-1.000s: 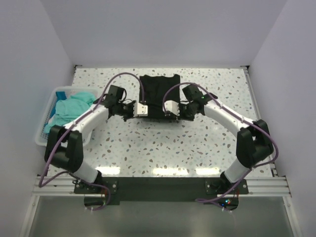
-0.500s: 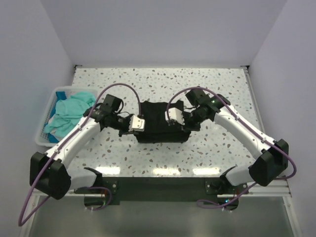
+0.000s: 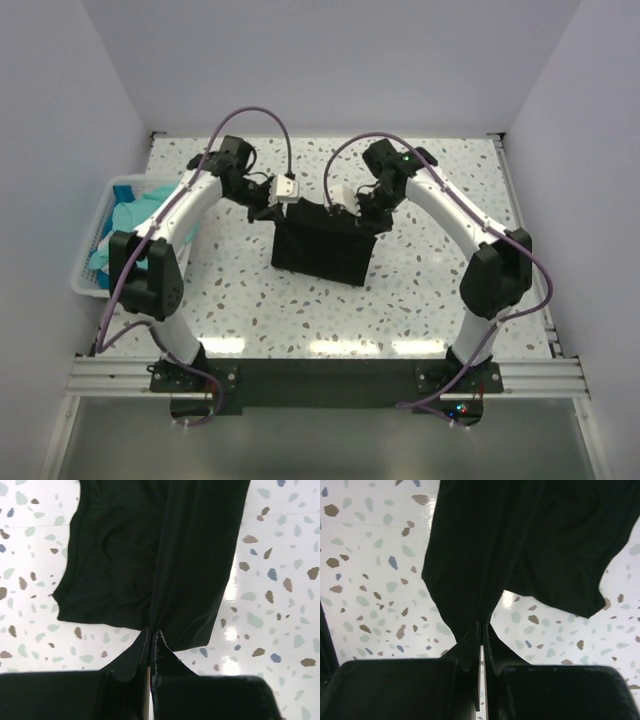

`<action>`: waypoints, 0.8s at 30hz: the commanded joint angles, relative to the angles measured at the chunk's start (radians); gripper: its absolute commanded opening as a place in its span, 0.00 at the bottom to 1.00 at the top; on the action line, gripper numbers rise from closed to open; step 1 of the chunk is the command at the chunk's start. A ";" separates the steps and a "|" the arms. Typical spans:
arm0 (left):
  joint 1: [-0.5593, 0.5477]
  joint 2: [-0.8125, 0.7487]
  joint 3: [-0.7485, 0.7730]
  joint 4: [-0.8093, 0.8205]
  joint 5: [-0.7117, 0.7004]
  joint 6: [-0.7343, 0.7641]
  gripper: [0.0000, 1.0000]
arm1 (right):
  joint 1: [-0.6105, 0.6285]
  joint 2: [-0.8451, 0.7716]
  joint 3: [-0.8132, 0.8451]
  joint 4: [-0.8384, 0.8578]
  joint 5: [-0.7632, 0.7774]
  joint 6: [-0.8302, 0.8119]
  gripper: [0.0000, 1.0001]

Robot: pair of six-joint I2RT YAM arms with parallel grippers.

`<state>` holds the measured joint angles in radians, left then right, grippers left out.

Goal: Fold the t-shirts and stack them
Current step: Fold the tshirt

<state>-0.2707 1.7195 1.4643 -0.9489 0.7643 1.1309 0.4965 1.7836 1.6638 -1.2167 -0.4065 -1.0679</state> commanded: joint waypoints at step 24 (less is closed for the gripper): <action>-0.004 0.527 0.285 0.125 -0.103 -0.102 0.02 | -0.125 0.553 0.275 0.238 0.161 -0.121 0.00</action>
<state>-0.2607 2.3116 1.8641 -0.8337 0.6861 1.0653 0.3679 2.3447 1.9968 -1.0649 -0.3012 -1.1675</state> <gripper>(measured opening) 0.021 0.011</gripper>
